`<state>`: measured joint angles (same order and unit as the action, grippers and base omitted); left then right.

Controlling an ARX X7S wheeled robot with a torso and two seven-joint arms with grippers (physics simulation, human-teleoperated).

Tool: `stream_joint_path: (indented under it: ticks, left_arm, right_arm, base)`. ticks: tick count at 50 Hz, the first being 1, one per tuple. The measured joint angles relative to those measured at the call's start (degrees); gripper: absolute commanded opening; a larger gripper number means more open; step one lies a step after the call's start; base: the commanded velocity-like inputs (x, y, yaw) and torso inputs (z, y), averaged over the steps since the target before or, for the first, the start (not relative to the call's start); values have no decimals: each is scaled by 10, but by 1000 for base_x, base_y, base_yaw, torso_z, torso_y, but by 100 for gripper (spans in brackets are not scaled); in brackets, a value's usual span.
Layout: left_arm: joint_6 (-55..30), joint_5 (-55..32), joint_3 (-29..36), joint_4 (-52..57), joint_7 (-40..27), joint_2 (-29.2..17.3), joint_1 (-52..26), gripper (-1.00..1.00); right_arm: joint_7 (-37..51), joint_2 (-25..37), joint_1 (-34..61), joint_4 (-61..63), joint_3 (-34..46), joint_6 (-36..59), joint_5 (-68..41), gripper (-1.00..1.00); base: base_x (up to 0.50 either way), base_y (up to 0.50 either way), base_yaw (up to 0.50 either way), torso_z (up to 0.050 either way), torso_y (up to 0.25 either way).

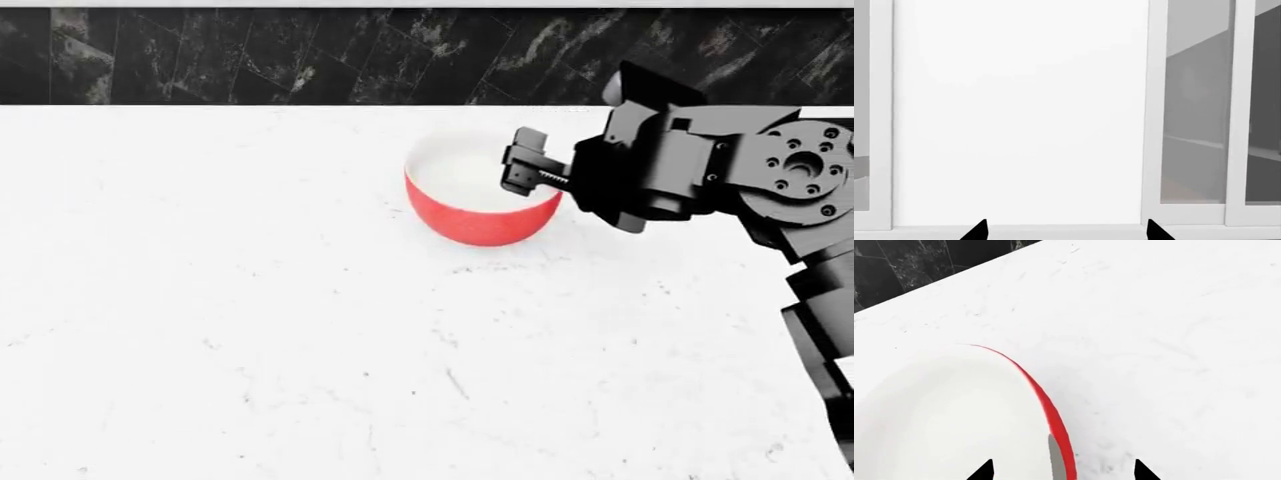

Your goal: Place the two vegetables and bowl onto the tray for setting up a vegetable dip station.

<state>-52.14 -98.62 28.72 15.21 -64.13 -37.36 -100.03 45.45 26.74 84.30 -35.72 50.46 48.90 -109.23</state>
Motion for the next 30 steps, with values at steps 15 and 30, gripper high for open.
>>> stream_joint_path:
  ticks: [15, 30]
  left_arm:
    - [1, -1, 1, 0, -1, -1, -1, 100]
    - [3, 0, 3, -2, -1, -2, -1, 100]
  right_arm:
    - [-16, -12, 0, -20, 6, -2, 8, 100]
    - [-31, -17, 0, -29, 4, -6, 15, -100]
  base:
    - [0, 0, 0, 0, 0]
    - [0, 0, 0, 0, 0]
